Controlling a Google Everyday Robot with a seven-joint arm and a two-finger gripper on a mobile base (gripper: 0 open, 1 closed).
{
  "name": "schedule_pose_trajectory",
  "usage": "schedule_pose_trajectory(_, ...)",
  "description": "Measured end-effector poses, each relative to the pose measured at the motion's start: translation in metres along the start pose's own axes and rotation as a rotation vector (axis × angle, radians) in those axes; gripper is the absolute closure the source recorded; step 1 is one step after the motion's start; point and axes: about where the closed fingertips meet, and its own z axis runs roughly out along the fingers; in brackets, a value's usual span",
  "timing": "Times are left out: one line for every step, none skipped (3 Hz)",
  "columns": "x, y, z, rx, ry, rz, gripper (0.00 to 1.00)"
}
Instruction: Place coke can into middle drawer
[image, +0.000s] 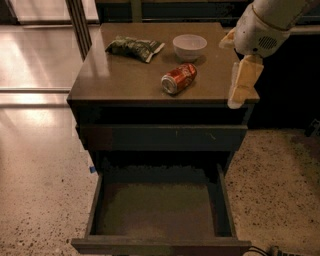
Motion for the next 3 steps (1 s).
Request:
schedule_pose_trajectory(-0.023,-0.026,0.035,-0.034,-0.048,-0.036,0.0)
schedule_pose_trajectory(-0.023,-0.026,0.035,-0.034,-0.048,-0.036,0.0)
schedule_pose_trajectory(-0.032,-0.04,0.037,-0.008,-0.064,-0.057,0.0)
